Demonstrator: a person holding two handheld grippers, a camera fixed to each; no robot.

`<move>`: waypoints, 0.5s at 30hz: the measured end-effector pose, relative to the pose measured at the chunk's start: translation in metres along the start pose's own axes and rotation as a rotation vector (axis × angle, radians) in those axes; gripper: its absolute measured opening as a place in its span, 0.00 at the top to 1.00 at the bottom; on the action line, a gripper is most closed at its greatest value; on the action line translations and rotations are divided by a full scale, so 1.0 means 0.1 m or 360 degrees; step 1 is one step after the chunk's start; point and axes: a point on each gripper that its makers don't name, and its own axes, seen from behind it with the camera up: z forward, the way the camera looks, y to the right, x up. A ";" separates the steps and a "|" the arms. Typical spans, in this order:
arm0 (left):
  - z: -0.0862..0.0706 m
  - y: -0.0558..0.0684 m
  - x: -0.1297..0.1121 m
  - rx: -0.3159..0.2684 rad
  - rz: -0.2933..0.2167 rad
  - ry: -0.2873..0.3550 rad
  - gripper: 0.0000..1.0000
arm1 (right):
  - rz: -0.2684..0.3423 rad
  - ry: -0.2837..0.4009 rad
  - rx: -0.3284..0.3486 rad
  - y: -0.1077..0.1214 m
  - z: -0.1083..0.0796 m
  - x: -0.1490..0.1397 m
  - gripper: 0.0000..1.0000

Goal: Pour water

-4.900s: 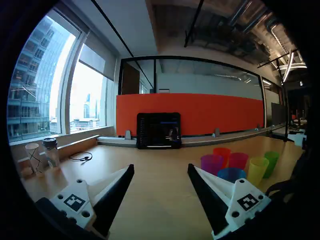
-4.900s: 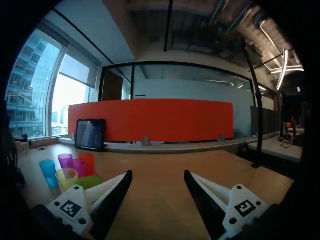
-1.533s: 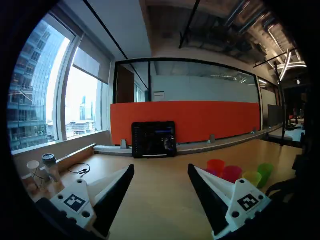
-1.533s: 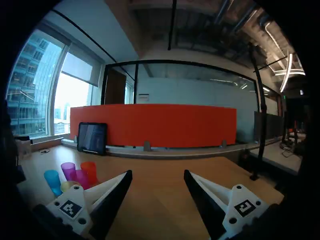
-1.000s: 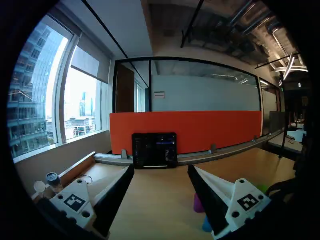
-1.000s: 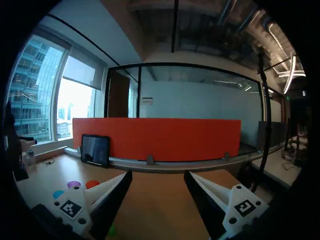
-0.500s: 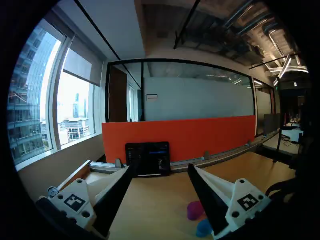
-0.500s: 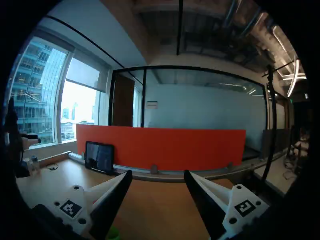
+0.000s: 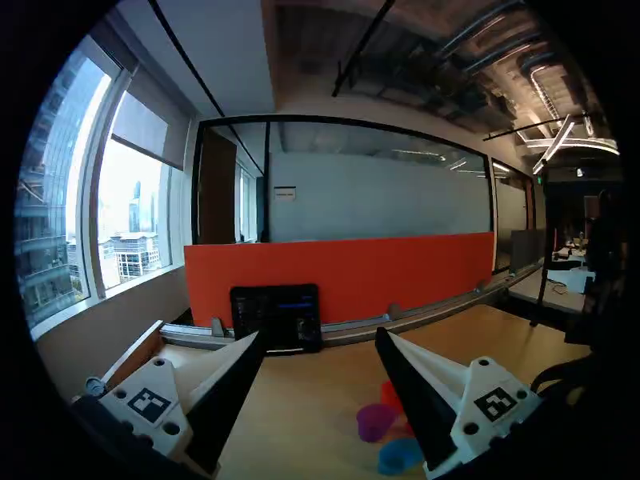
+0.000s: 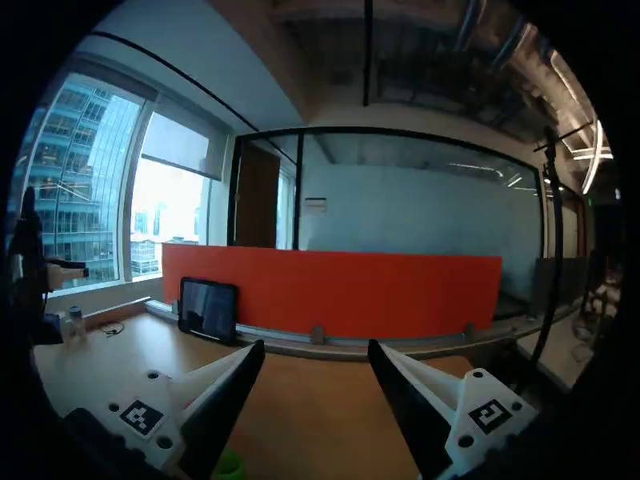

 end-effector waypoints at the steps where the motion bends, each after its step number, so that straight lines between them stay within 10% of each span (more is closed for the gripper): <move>1: 0.00 0.02 0.01 -0.0020 0.0003 0.0005 0.01 | -0.0004 0.0001 0.0021 -0.02 -0.01 0.00 0.00; 15: -0.02 0.46 0.00 -0.0330 0.0054 0.0005 0.00 | -0.0046 0.0030 0.0423 -0.49 -0.15 0.14 0.00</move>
